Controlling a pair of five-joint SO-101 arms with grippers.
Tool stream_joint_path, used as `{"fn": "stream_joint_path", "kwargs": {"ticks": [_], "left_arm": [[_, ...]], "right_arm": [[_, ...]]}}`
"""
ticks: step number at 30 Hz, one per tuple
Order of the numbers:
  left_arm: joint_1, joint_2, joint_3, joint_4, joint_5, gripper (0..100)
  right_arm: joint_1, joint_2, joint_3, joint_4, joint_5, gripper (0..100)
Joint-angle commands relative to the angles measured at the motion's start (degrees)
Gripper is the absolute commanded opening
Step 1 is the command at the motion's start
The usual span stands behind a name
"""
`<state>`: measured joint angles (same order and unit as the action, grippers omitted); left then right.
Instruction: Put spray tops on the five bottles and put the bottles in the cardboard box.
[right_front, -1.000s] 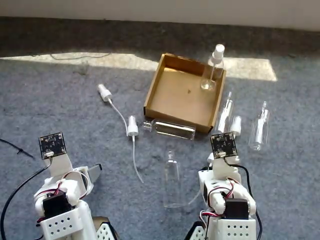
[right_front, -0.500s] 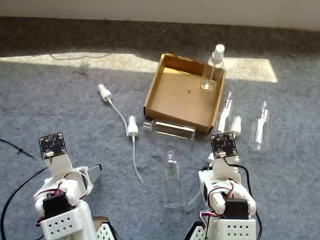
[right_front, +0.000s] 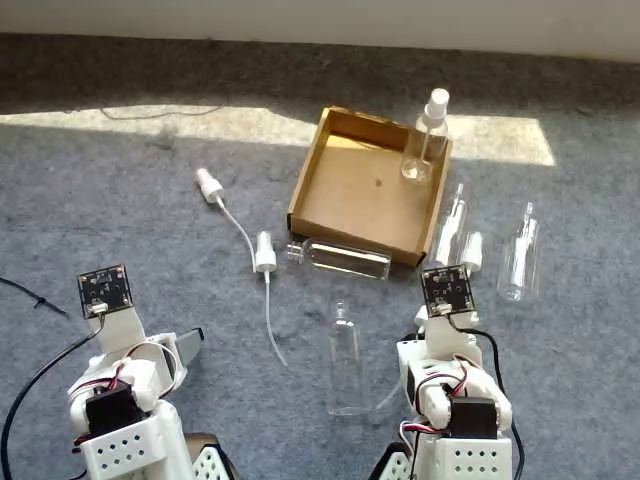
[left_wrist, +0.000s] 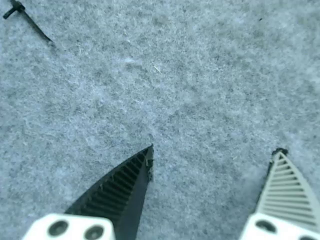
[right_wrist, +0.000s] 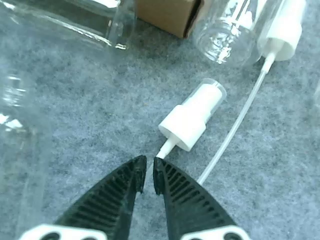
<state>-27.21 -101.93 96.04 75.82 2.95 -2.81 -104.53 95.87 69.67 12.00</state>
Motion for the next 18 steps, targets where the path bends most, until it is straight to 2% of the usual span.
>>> {"fn": "stream_joint_path", "kwargs": {"ticks": [1,8,14,18], "left_arm": [[-0.8,-0.2,1.2,0.2,0.4,33],[-0.8,-0.2,1.2,0.2,0.4,33],[-0.8,-0.2,1.2,0.2,0.4,33],[-0.7,-0.2,1.2,0.2,0.4,33]], "right_arm": [[-0.4,-0.7,8.2,0.4,-0.4,0.6],[1.2,-0.7,6.8,-0.4,-0.3,0.9],[8.0,-0.7,-2.2,-9.1,-0.2,1.0],[10.7,-0.7,-4.3,-15.4,4.9,1.0]]}}
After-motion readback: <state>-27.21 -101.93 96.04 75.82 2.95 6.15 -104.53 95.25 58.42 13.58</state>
